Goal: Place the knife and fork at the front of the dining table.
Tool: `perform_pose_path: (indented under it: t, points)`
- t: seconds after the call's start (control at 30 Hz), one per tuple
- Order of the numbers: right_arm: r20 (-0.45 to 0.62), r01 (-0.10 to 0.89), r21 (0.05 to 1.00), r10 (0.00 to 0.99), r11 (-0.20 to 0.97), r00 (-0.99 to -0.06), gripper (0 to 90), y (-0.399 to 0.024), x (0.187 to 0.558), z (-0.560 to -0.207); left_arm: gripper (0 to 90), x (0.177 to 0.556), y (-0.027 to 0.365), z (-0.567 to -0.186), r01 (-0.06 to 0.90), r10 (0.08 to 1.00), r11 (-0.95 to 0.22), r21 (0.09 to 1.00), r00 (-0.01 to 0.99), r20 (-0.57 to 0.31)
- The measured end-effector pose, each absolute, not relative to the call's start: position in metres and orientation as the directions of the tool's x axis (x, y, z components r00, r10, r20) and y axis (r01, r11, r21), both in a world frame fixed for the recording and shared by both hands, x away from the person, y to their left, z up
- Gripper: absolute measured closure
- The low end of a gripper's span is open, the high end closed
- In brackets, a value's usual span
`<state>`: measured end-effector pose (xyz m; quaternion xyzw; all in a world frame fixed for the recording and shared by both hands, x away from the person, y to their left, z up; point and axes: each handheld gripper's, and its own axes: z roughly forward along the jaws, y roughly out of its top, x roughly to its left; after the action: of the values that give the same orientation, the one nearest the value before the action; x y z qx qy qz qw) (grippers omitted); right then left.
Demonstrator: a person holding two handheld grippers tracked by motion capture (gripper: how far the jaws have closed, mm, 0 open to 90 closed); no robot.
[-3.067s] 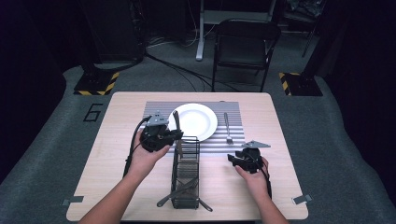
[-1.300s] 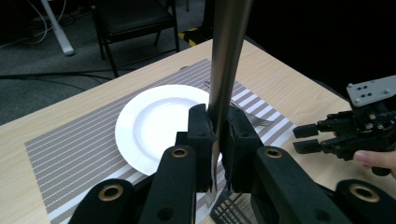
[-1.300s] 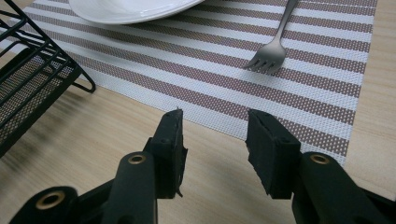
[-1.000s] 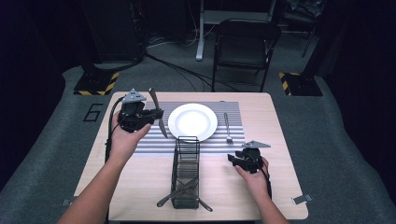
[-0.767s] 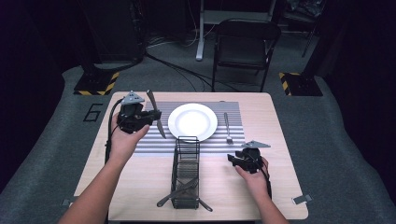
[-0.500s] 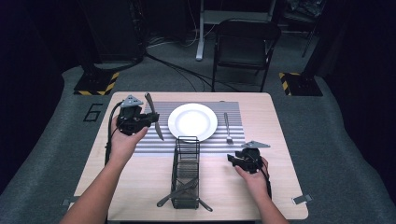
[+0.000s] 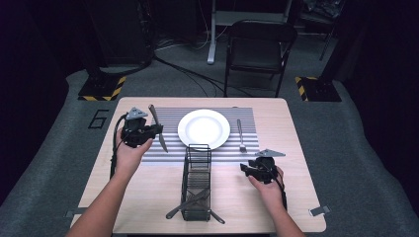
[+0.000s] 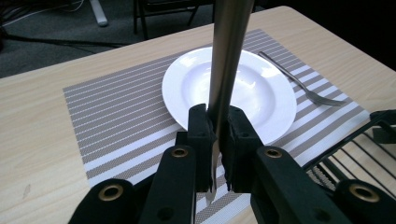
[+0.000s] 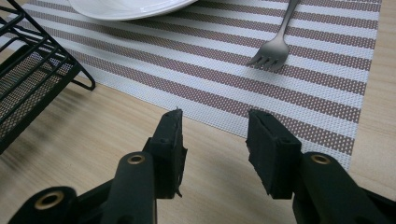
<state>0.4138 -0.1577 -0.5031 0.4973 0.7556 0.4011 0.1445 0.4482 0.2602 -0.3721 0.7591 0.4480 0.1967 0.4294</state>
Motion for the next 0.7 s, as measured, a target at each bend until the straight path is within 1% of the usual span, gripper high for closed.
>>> perform_pose_path:
  t: [0.47, 0.7]
  points:
    - [0.182, 0.637, 0.749, 0.868, 0.181, -0.462, 55.7, -0.158, 0.414, -0.503, 82.4, 0.453, 0.273, -0.404, 0.559, 0.874, -0.219, 0.800, 0.476, -0.093]
    - [0.177, 0.635, 0.750, 0.870, 0.184, -0.461, 55.7, -0.158, 0.414, -0.503, 82.3, 0.457, 0.276, -0.414, 0.570, 0.882, -0.219, 0.792, 0.463, -0.089]
